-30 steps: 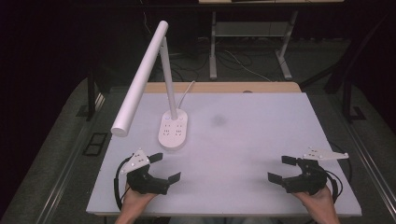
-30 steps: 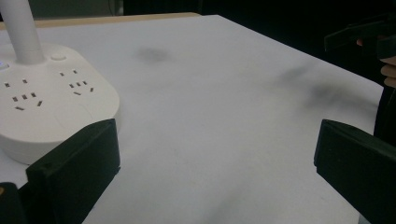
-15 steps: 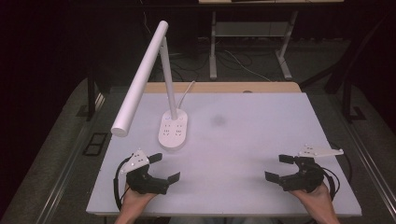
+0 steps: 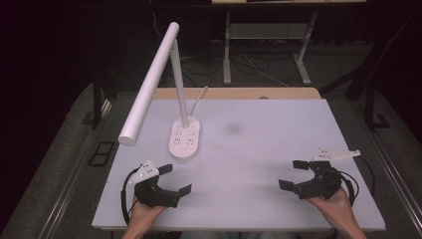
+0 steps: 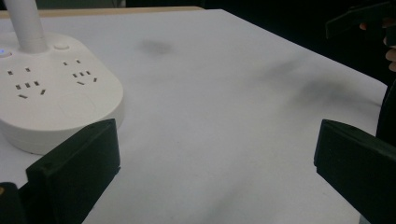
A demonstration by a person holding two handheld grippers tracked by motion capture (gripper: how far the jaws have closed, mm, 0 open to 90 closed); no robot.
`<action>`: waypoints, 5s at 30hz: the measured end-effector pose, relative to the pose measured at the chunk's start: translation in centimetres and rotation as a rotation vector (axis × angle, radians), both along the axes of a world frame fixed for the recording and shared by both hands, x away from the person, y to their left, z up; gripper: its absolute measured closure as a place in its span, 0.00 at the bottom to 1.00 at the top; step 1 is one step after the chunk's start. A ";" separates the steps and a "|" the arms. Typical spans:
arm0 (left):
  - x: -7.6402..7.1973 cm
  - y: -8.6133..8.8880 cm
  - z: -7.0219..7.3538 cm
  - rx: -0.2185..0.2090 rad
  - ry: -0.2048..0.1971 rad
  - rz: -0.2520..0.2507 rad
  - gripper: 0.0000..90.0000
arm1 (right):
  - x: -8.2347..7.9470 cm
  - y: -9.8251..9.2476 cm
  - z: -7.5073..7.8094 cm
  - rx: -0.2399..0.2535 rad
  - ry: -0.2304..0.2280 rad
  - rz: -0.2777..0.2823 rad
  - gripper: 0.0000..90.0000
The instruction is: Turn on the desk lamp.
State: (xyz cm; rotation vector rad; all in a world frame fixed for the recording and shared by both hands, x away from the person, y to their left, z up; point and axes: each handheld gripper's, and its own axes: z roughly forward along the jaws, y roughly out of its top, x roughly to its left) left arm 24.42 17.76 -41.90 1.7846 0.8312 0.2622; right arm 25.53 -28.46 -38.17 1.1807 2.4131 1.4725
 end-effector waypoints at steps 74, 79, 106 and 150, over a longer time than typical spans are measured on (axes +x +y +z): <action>0.0 0.2 -0.1 -0.010 0.005 0.001 0.00 | 11.3 11.9 4.5 -0.146 0.015 0.158 0.01; 0.0 0.2 -0.2 -0.003 0.007 0.000 0.00 | 12.0 12.8 4.4 -0.139 0.023 0.166 0.01; 0.0 0.3 -0.1 -0.010 0.008 -0.012 0.00 | 16.3 19.1 3.4 -0.172 0.048 0.215 0.01; -0.1 0.8 0.2 -0.029 -0.003 -0.004 0.00 | 22.8 25.3 0.7 -0.093 0.062 0.194 0.27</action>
